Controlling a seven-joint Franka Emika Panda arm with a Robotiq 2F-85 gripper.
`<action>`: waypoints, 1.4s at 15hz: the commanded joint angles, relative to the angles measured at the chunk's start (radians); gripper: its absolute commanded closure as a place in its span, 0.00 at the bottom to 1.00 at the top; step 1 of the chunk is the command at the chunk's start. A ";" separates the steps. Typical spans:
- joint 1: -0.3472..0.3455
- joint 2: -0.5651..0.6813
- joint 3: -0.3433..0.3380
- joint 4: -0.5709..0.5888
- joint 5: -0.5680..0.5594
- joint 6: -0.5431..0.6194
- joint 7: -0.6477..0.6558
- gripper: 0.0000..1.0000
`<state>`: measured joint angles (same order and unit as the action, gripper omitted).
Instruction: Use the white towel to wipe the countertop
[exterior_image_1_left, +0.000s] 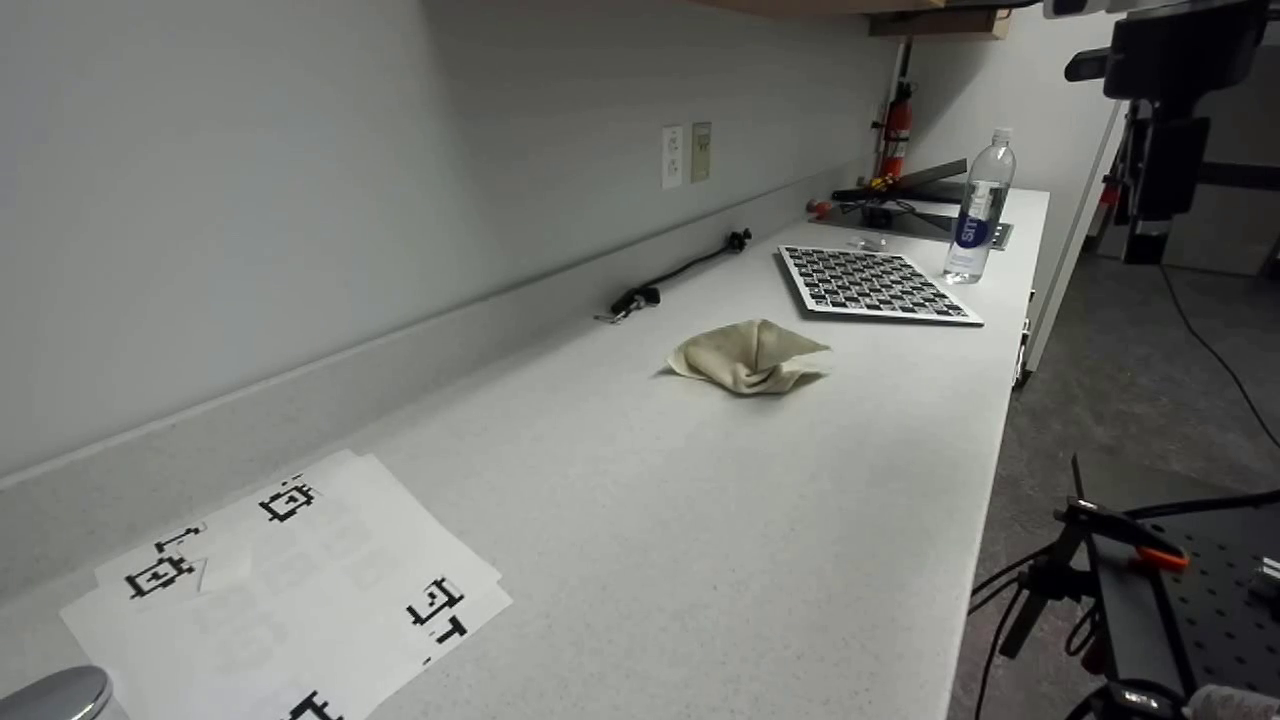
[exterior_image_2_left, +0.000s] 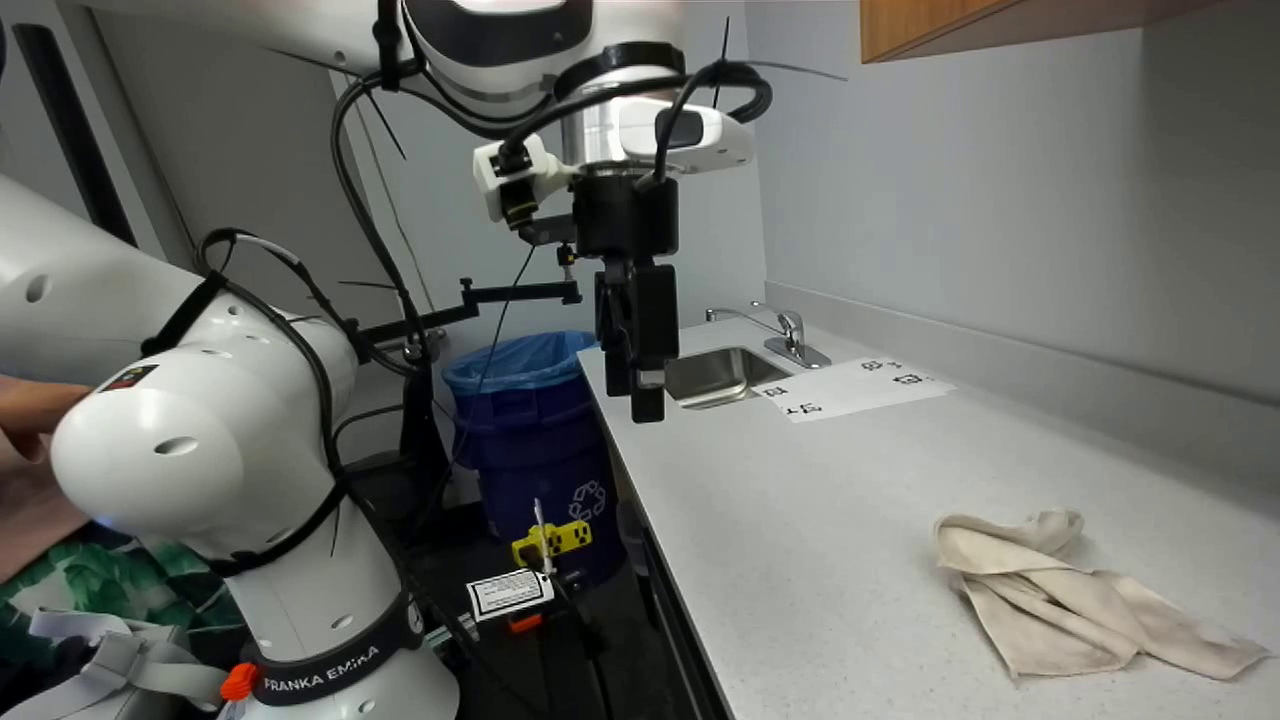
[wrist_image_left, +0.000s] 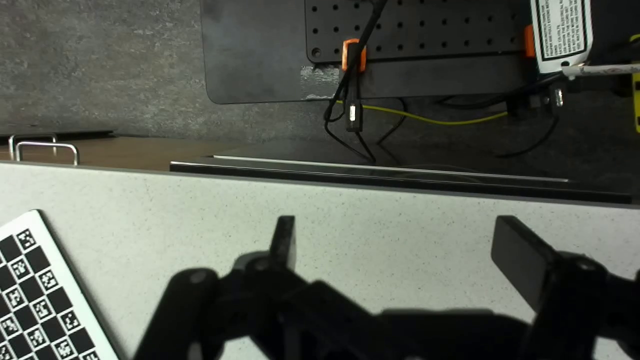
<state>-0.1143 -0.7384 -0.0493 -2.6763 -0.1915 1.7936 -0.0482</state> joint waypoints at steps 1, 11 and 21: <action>0.010 0.000 -0.008 0.002 -0.005 -0.003 0.005 0.00; 0.010 0.000 -0.008 0.002 -0.005 -0.003 0.005 0.00; 0.010 0.033 -0.017 -0.005 0.001 0.061 0.013 0.00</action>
<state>-0.1133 -0.7234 -0.0496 -2.6763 -0.1915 1.8032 -0.0460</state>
